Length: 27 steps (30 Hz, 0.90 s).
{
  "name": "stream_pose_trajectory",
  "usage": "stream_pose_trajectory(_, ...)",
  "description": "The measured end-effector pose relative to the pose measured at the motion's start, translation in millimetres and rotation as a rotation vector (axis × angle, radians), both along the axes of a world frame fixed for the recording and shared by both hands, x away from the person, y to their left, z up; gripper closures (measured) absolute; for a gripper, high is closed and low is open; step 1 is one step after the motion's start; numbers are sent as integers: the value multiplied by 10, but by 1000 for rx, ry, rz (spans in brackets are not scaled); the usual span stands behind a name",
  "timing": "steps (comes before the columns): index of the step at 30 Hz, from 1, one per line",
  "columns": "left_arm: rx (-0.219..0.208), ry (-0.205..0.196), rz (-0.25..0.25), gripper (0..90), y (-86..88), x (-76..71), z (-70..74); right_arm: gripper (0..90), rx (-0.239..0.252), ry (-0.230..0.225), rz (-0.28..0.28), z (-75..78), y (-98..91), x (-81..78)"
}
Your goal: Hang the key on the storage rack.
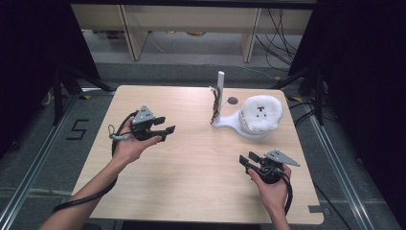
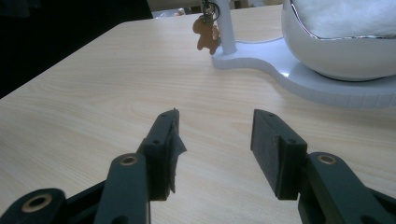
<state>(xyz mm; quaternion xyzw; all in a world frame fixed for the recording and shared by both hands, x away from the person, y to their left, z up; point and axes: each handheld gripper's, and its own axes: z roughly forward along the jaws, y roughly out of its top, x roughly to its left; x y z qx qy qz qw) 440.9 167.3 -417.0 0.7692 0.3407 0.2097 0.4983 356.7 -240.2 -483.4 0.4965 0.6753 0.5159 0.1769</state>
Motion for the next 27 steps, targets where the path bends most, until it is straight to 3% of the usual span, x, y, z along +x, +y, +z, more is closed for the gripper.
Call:
stream_pose_trajectory(6,-21,-7,48,434,202,-181,-134,528,-7,18,-14,18,-14,-18)
stream_pose_trajectory(7,-23,-9,56,434,242,-223,-164,528,13,24,-20,17,2,-25)
stream_pose_trajectory(8,-27,-12,66,433,281,-266,-197,528,-13,-3,-13,10,-20,-9)
stream_pose_trajectory(12,-40,-23,100,433,391,-389,-309,527,0,6,-10,4,-17,-9)
stream_pose_trajectory(16,-59,-24,148,433,517,-543,-513,527,-6,6,-11,-3,-26,-5)
stream_pose_trajectory(23,-94,-33,192,431,626,-738,-844,526,-7,0,-13,-12,-24,-3)
stream_pose_trajectory(27,-94,-31,197,426,644,-790,-904,525,7,20,-32,-6,-15,-25)
